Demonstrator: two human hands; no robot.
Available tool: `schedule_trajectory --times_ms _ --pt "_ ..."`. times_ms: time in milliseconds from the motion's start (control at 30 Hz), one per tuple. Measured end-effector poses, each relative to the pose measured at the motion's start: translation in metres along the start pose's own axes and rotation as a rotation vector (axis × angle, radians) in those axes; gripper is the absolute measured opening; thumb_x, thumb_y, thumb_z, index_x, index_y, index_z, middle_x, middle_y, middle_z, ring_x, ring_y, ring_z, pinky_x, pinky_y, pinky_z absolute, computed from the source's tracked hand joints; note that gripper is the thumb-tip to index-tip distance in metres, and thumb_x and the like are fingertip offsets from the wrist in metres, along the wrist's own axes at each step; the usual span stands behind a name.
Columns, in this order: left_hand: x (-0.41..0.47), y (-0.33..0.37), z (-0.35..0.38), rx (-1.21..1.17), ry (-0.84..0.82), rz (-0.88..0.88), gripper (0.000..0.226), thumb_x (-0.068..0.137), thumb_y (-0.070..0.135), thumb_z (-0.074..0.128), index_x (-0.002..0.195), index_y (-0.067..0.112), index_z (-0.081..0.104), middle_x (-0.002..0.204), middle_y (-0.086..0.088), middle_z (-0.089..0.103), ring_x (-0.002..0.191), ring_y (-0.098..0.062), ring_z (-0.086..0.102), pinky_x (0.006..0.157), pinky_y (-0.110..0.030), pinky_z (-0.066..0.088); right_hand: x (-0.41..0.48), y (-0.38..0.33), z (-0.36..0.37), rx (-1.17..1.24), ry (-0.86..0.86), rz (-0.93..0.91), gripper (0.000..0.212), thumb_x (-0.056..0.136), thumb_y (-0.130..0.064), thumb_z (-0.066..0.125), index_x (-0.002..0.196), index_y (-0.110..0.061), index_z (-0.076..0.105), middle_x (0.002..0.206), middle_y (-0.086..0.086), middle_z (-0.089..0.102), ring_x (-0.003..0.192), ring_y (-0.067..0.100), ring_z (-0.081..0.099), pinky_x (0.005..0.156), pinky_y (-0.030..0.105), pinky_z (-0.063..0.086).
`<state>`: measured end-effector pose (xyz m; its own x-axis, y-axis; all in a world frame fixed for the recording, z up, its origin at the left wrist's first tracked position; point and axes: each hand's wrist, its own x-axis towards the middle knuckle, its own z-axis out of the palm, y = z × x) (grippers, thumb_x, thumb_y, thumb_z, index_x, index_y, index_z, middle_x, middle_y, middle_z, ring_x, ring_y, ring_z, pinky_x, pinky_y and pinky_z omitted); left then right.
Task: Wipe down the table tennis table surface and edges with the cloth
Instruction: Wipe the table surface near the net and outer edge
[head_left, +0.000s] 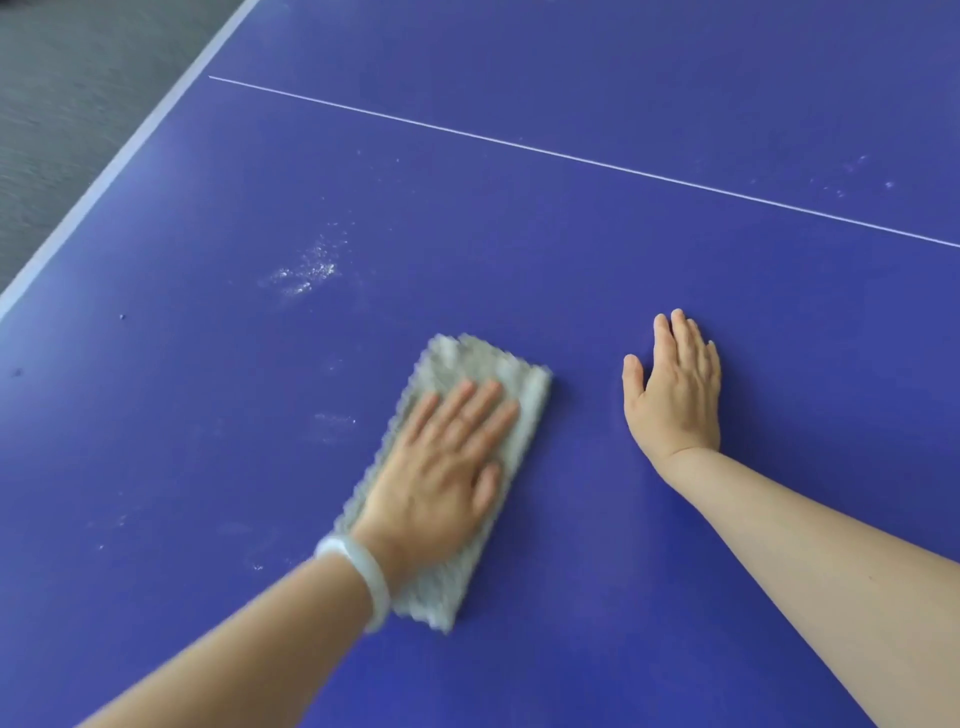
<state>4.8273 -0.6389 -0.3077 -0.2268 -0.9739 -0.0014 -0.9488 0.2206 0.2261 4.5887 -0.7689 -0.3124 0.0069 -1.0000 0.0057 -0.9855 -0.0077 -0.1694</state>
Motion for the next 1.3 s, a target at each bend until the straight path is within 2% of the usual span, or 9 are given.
schedule_trajectory --times_ms 200,367,467,633,733,867,1000,1133,1300 --pt "0.029 -0.009 -0.003 -0.015 0.086 -0.463 0.063 0.097 0.034 0.025 0.158 0.023 0.012 0.166 0.0 0.006 0.152 -0.021 -0.002 0.123 -0.047 0.001 0.001 0.0 0.002 -0.014 0.01 0.001 0.06 0.103 -0.036 0.036 0.155 -0.007 0.025 0.164 0.01 0.018 0.152 0.024 0.013 0.125 0.042 0.007" --pt "-0.037 0.084 0.02 -0.101 0.0 0.007 0.065 0.096 0.032 0.037 0.157 0.018 0.02 0.165 -0.002 0.01 0.153 -0.023 0.001 0.119 -0.052 0.017 0.0 0.0 0.0 0.031 0.024 -0.005 0.059 0.103 -0.033 0.04 0.153 -0.005 0.028 0.163 0.012 0.02 0.151 0.026 0.015 0.124 0.042 0.007" --pt "-0.07 0.058 0.014 -0.072 -0.042 0.187 0.063 0.098 0.036 0.039 0.157 0.025 0.019 0.165 0.003 0.009 0.152 -0.019 0.004 0.121 -0.046 0.011 0.001 0.001 0.0 0.031 0.019 -0.014 0.059 0.103 -0.033 0.04 0.153 -0.005 0.028 0.163 0.012 0.021 0.151 0.026 0.016 0.124 0.042 0.008" --pt "-0.063 -0.057 -0.017 0.031 0.003 -0.265 0.062 0.097 0.039 0.027 0.157 0.029 0.018 0.165 0.005 0.008 0.152 -0.015 0.002 0.123 -0.042 0.004 0.003 0.001 0.001 0.024 0.013 -0.022 0.059 0.104 -0.035 0.038 0.154 -0.007 0.026 0.164 0.011 0.019 0.152 0.025 0.014 0.125 0.042 0.007" --pt "-0.056 -0.048 -0.014 0.03 0.046 -0.498 0.064 0.096 0.037 0.018 0.158 0.024 0.009 0.165 0.002 0.001 0.152 -0.017 -0.008 0.123 -0.044 -0.001 0.003 0.002 0.001 0.047 0.014 -0.019 0.06 0.103 -0.035 0.041 0.154 -0.006 0.027 0.163 0.012 0.019 0.152 0.025 0.014 0.124 0.043 0.007" --pt "-0.081 0.037 0.009 -0.023 0.017 -0.279 0.062 0.099 0.036 0.024 0.158 0.019 0.015 0.166 -0.001 0.005 0.152 -0.021 -0.005 0.121 -0.048 0.002 0.004 0.004 -0.002 0.13 -0.003 -0.031 0.061 0.101 -0.031 0.049 0.153 -0.006 0.031 0.163 0.012 0.02 0.152 0.026 0.014 0.124 0.044 0.007" --pt "-0.086 0.046 0.007 -0.04 -0.024 -0.223 0.062 0.099 0.038 0.022 0.158 0.023 0.009 0.166 0.004 -0.001 0.151 -0.016 -0.012 0.122 -0.046 -0.003 -0.012 -0.006 -0.018 0.064 -0.14 -0.074 0.062 0.102 -0.025 0.046 0.155 -0.005 0.022 0.165 0.013 0.014 0.153 0.026 0.007 0.123 0.048 0.004" --pt "-0.086 0.044 0.004 -0.032 -0.036 -0.239 0.061 0.1 0.037 0.019 0.158 0.026 0.005 0.165 0.007 -0.006 0.15 -0.013 -0.016 0.122 -0.044 -0.006 -0.116 -0.032 -0.028 0.075 -0.068 -0.229 0.061 0.102 -0.023 0.044 0.155 -0.005 0.021 0.165 0.011 0.013 0.153 0.025 0.004 0.124 0.046 -0.001" --pt "-0.085 0.046 0.006 -0.017 -0.028 -0.245 0.06 0.101 0.035 0.021 0.158 0.027 0.004 0.165 0.007 -0.005 0.151 -0.013 -0.014 0.122 -0.043 -0.007 -0.24 -0.018 -0.01 0.191 -0.115 -0.079 0.055 0.105 -0.026 0.031 0.155 -0.007 0.023 0.164 0.007 0.014 0.153 0.02 0.005 0.125 0.045 0.002"
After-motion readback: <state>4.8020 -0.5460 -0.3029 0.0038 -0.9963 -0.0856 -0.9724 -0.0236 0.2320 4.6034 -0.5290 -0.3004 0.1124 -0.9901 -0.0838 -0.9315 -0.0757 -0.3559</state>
